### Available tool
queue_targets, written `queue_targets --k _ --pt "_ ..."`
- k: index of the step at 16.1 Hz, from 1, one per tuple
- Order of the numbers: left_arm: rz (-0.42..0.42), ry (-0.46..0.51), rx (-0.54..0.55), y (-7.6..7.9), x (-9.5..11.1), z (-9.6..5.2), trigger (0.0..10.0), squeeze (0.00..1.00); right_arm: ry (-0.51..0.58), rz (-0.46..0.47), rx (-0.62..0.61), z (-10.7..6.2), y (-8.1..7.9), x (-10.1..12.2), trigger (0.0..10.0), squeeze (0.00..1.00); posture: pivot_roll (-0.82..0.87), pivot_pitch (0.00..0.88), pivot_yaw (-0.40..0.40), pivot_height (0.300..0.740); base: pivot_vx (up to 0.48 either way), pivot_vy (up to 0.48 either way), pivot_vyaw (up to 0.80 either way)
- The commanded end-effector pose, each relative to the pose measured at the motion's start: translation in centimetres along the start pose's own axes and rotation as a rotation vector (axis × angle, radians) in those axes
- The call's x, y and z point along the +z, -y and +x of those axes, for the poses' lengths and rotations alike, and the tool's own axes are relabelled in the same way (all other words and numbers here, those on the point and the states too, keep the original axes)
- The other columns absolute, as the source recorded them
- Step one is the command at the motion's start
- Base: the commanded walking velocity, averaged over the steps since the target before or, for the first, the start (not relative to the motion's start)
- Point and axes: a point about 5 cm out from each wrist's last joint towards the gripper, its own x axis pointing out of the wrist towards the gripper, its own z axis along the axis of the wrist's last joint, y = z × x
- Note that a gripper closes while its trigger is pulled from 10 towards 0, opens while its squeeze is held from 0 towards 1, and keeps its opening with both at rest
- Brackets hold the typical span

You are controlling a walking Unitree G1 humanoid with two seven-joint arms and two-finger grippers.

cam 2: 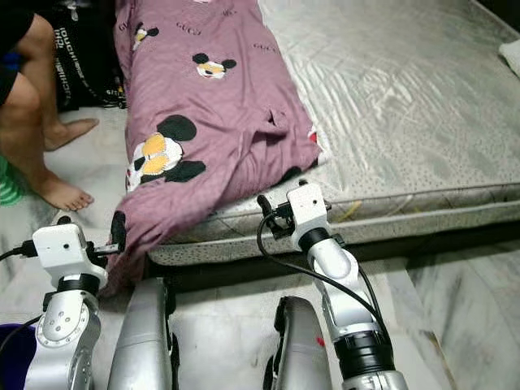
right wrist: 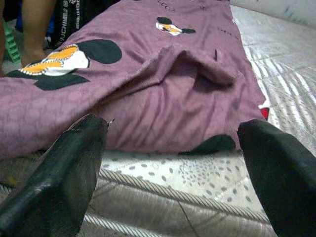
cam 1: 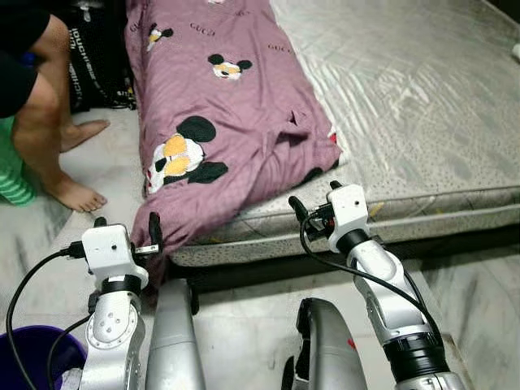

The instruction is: Clean up the room

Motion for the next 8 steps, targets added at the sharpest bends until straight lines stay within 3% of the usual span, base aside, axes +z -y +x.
queue_targets --k 1,4,8 --pt "0.003 0.001 -0.011 0.04 0.02 -0.04 10.0 0.0 -0.005 0.007 -0.004 -0.03 0.18 -0.18 10.0 0.0 -0.02 0.119 -0.072 0.574 0.289 0.0 0.0" --pt "0.002 0.001 -0.012 0.14 0.0 0.08 10.0 0.0 -0.004 -0.001 -0.002 0.04 0.21 -0.16 10.0 0.0 -0.02 0.117 -0.073 0.574 0.287 0.0 0.0" --pt "-0.001 0.0 -0.013 0.14 0.01 0.18 10.0 0.0 -0.003 0.0 -0.003 0.12 0.19 -0.16 10.0 0.0 -0.02 0.12 -0.073 0.574 0.279 0.0 0.72"
